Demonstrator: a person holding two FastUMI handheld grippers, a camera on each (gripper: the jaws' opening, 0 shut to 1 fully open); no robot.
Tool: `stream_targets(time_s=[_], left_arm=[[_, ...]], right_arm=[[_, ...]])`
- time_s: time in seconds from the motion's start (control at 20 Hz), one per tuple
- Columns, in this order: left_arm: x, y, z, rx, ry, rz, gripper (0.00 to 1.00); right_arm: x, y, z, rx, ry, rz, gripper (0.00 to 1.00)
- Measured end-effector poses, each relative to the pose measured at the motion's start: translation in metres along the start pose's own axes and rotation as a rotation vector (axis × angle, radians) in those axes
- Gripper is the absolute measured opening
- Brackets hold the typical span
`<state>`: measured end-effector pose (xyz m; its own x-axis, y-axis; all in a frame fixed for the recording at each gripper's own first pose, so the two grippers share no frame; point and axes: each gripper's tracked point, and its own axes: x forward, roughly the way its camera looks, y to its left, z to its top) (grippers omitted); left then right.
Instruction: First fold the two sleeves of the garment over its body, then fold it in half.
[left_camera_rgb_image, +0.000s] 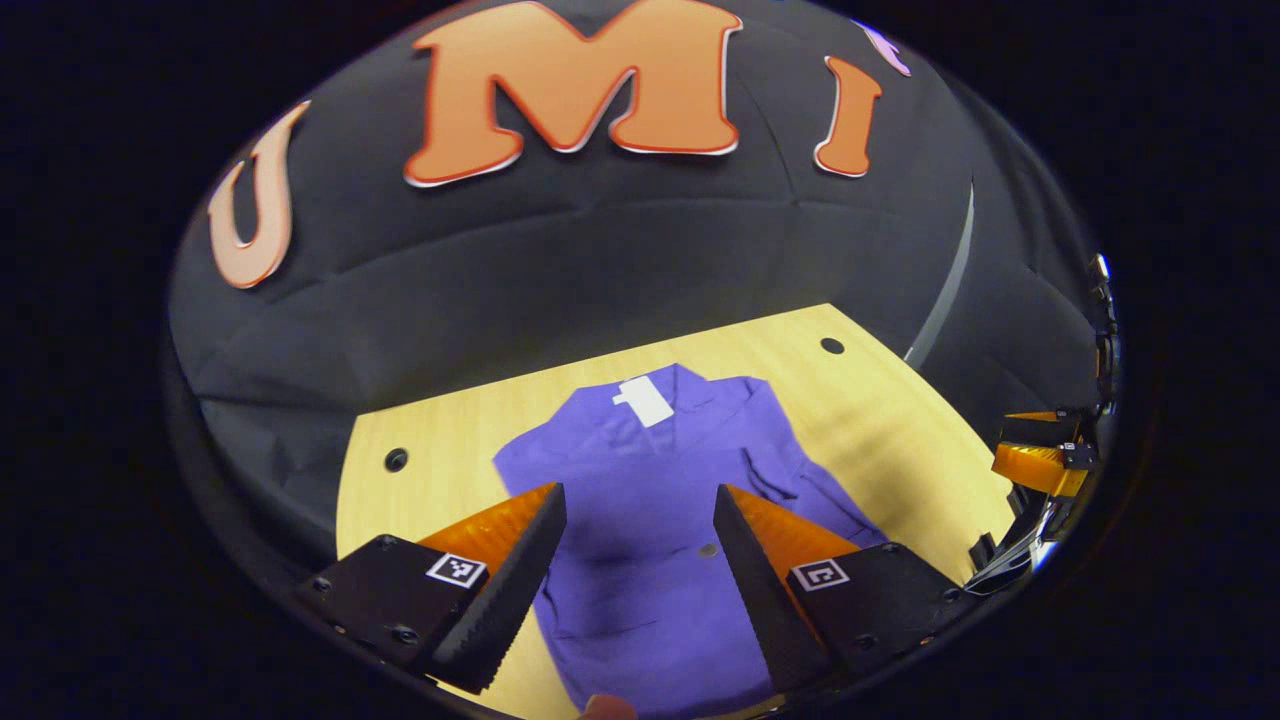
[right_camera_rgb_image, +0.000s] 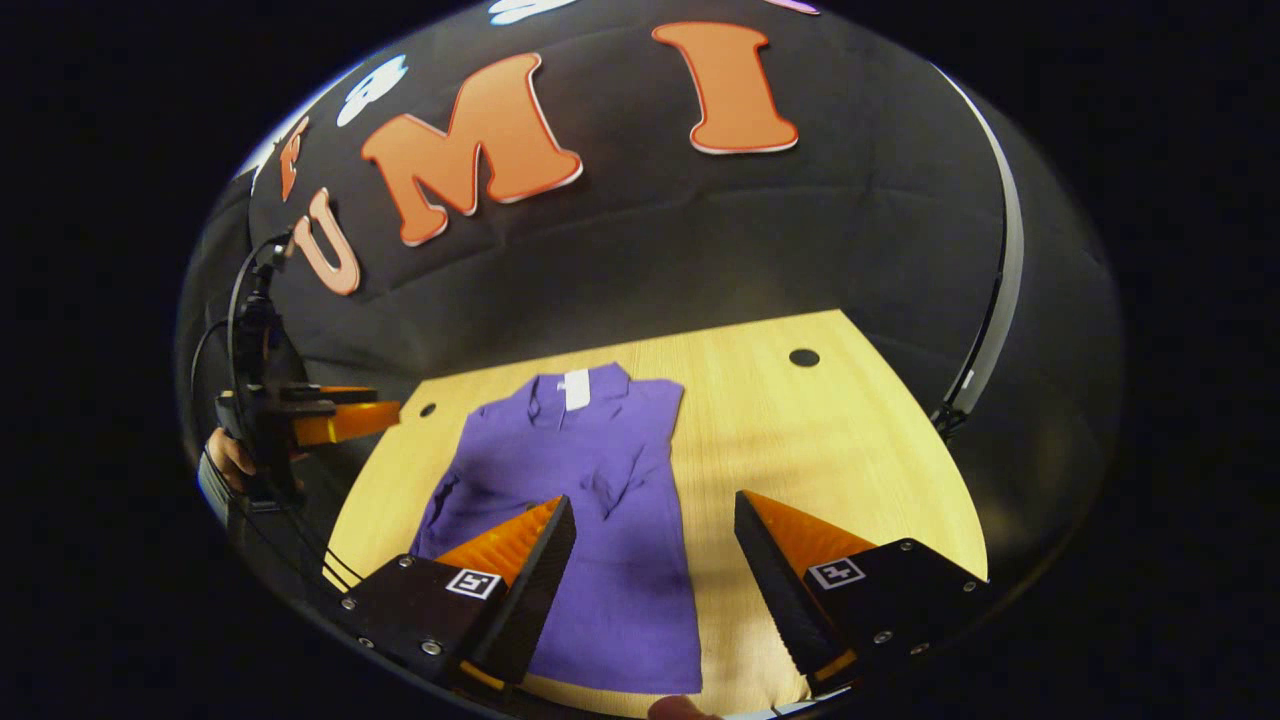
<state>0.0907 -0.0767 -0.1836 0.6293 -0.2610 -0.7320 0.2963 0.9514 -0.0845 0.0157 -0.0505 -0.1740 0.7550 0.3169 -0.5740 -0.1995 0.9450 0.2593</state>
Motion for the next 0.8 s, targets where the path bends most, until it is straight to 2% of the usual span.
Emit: stream_targets(time_s=[0.3,0.6,0.8], left_arm=[[-0.034,0.045,-0.075,-0.043,0.066,0.070,0.95],[-0.029,0.045,-0.176,-0.036,0.231,0.083,0.95],[-0.022,0.037,-0.235,-0.095,0.335,0.076,0.93]], right_arm=[[0.007,0.009,-0.064,-0.020,0.155,-0.014,0.96],[0.009,0.005,-0.146,-0.059,0.334,-0.043,0.96],[0.006,-0.001,-0.189,-0.053,0.429,-0.055,0.96]])
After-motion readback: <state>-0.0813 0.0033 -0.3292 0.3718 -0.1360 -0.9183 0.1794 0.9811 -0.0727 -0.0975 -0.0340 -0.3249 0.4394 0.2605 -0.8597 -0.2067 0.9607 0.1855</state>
